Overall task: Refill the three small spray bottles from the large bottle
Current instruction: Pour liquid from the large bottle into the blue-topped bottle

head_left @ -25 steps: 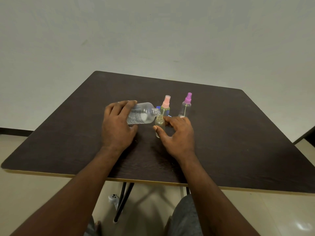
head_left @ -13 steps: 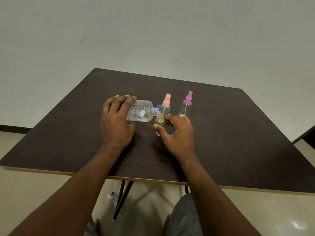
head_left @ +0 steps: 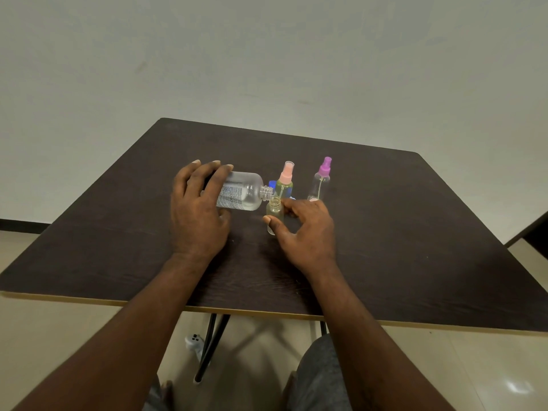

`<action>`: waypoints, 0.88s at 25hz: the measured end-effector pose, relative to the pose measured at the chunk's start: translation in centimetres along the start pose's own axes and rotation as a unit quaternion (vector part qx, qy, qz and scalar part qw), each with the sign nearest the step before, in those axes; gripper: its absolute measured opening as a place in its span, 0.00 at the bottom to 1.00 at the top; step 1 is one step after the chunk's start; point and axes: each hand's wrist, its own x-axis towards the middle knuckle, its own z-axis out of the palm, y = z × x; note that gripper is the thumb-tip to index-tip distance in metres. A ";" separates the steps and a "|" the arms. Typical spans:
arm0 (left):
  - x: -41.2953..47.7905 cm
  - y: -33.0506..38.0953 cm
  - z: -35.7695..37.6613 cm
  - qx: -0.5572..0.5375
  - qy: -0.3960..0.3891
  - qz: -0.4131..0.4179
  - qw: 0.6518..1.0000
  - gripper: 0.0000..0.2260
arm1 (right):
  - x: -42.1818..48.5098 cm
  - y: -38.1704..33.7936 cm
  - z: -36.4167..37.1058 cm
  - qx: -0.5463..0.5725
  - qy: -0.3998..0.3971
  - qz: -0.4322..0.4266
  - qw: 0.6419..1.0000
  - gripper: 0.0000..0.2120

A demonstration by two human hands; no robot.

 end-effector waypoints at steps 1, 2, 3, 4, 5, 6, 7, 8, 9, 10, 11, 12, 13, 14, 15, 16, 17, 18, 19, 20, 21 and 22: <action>0.0 0.0 0.0 -0.001 0.001 0.001 1.000 0.35 | 0.0 0.0 0.0 0.001 0.001 0.000 1.000 0.18; 0.0 0.0 0.0 0.000 0.003 0.002 1.000 0.35 | 0.0 0.0 0.0 0.000 0.001 -0.001 1.000 0.18; 0.0 0.0 0.0 0.000 0.004 0.003 1.000 0.35 | 0.0 0.0 0.0 -0.001 0.001 -0.003 1.000 0.18; 0.0 0.0 0.0 0.001 0.004 0.003 1.000 0.35 | 0.0 0.0 0.0 -0.001 0.001 -0.003 1.000 0.18; 0.0 0.0 0.0 0.002 0.004 0.003 1.000 0.35 | 0.0 0.0 0.0 0.001 0.000 -0.002 1.000 0.18; 0.0 0.0 0.0 0.002 0.004 0.003 1.000 0.35 | 0.0 0.0 0.0 0.003 -0.001 0.000 1.000 0.18; 0.0 0.0 0.0 0.003 0.005 0.003 1.000 0.35 | 0.0 0.0 -0.1 0.003 -0.004 0.002 1.000 0.18; 0.0 0.0 0.0 0.004 0.006 0.004 1.000 0.35 | 0.0 0.0 -0.1 0.002 -0.006 0.003 1.000 0.18; 0.0 0.0 0.0 0.005 0.007 0.005 1.000 0.35 | 0.0 -0.1 -0.1 0.001 -0.009 0.003 1.000 0.18; 0.0 0.0 0.0 0.006 0.007 0.006 1.000 0.35 | 0.0 -0.1 -0.1 0.000 -0.011 0.005 1.000 0.18; 0.1 0.0 0.0 0.006 0.007 0.008 1.000 0.35 | 0.0 -0.2 -0.1 0.002 -0.012 0.007 1.000 0.18; 0.1 0.0 -0.1 0.006 0.007 0.009 1.000 0.35 | 0.0 -0.2 -0.1 0.004 -0.009 0.008 1.000 0.18; 0.1 0.1 -0.1 0.006 0.008 0.010 1.000 0.34 | 0.0 -0.3 -0.2 0.006 -0.007 0.008 1.000 0.18; 0.1 0.1 -0.1 0.006 0.010 0.010 1.000 0.34 | -0.1 -0.3 -0.2 0.006 -0.007 0.009 1.000 0.18; 0.1 0.2 -0.1 0.006 0.012 0.007 1.000 0.34 | -0.1 -0.3 -0.3 0.005 -0.009 0.009 1.000 0.18; 0.1 0.3 -0.2 0.007 0.013 0.003 1.000 0.33 | -0.1 -0.3 -0.3 0.005 -0.011 0.009 1.000 0.18; 0.1 0.3 -0.2 0.008 0.013 0.000 1.000 0.33 | 0.0 -0.3 -0.3 0.006 -0.013 0.008 1.000 0.18; 0.1 0.3 -0.2 0.009 0.012 -0.004 1.000 0.34 | 0.0 -0.3 -0.3 0.006 -0.015 0.009 1.000 0.18; 0.1 0.3 -0.2 0.008 0.012 -0.006 1.000 0.34 | 0.0 -0.3 -0.3 0.006 -0.017 0.010 1.000 0.18; 0.1 0.3 -0.2 0.007 0.012 -0.007 1.000 0.34 | 0.0 -0.3 -0.3 0.008 -0.017 0.010 1.000 0.18; 0.1 0.3 -0.2 0.004 0.014 -0.006 1.000 0.34 | 0.0 -0.3 -0.3 0.011 -0.015 0.009 1.000 0.18; 0.1 0.3 -0.2 0.004 0.017 -0.003 1.000 0.34 | 0.0 -0.3 -0.3 0.013 -0.014 0.010 1.000 0.18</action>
